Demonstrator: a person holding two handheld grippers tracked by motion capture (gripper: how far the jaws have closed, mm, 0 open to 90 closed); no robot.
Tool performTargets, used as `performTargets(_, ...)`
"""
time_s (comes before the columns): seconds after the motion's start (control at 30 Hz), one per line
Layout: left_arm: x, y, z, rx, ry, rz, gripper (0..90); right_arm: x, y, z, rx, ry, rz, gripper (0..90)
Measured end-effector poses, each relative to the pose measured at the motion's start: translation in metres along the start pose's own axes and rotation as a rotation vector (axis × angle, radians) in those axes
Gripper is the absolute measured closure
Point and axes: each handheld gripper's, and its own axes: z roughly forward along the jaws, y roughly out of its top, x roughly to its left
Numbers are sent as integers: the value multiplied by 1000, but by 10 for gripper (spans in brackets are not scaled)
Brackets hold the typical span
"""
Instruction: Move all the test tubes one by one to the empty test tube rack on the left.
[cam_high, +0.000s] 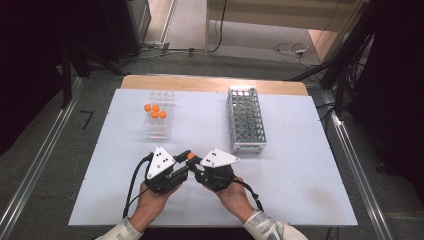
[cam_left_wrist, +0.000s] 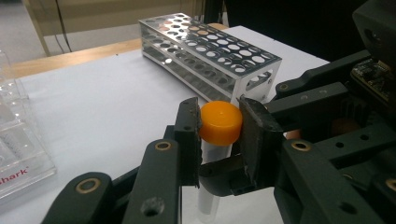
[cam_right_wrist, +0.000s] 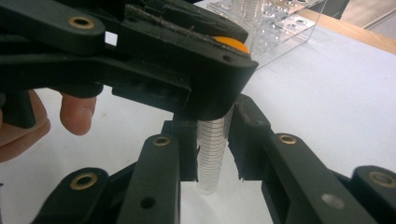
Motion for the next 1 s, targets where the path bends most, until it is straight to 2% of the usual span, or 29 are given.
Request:
performTargets(0.07,2,1,-1,-3,5,-2,697,-1,0,-1,8,0,6,509)
performTargets(0.13,4,1,-3,-5,12,-9,697,-3,0,-2,12,-12,8,439)
performTargets(0.23,10,3,-4,-8,33,-26,697,-9,-1,-6,16,-28,40,321)
performTargets(0.3,15,5,-6,-8,45,-39,697,-14,-2,-9,15,-43,45,278)
performTargets(0.57,34,14,-18,-43,102,-81,698,-34,-9,-31,3,-85,77,247)
performTargets(0.8,59,23,-28,-69,173,-126,698,-48,-20,-53,-2,-120,115,246)
performTargets(1.0,75,30,-34,-90,223,-135,698,-59,-29,-69,-5,-146,136,246)
